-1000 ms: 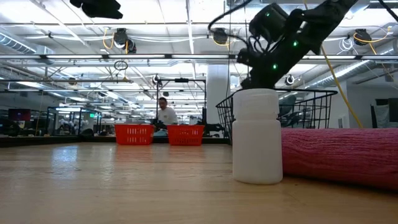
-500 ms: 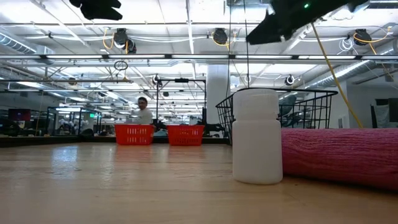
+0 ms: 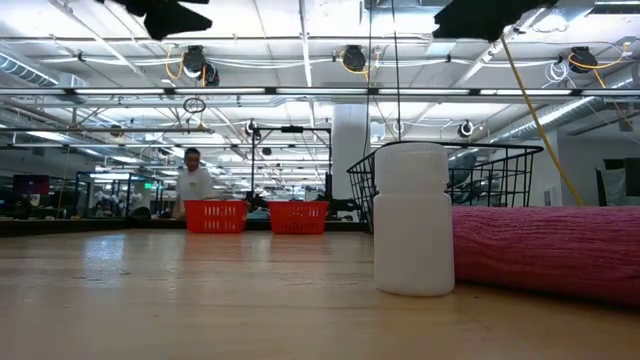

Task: Pick & Place Medicine items
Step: Put the black bandage into the right orange basket

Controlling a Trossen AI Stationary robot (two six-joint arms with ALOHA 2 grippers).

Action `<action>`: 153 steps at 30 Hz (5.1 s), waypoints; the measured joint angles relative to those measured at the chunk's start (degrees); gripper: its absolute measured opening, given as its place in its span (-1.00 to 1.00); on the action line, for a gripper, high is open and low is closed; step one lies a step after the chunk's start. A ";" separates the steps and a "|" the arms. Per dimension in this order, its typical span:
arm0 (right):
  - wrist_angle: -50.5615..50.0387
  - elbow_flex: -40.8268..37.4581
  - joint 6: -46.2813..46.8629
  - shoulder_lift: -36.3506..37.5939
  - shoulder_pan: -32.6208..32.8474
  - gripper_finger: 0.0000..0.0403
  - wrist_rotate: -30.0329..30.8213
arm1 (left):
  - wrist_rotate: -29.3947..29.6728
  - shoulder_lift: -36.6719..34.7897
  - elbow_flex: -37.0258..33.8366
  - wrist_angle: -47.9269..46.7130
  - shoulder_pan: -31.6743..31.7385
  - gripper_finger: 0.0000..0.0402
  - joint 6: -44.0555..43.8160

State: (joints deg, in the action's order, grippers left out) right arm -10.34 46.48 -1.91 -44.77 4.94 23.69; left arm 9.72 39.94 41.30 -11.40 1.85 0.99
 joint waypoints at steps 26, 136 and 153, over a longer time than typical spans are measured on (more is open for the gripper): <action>30.33 -3.26 -3.08 -12.35 30.94 0.04 -0.75 | -5.60 -24.17 -17.97 6.47 0.00 0.52 -4.15; 48.03 3.58 -0.46 -42.63 -6.57 -0.68 -10.41 | 0.21 3.64 -17.97 34.33 0.00 0.52 -6.79; 53.56 3.61 -5.23 -43.24 -5.86 -0.68 -14.89 | -6.78 35.52 -4.69 54.82 0.52 0.52 -3.34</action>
State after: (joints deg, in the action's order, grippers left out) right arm 43.22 50.09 -7.14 -88.01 -0.92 8.80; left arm 2.94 75.46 36.61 43.42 2.37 -2.34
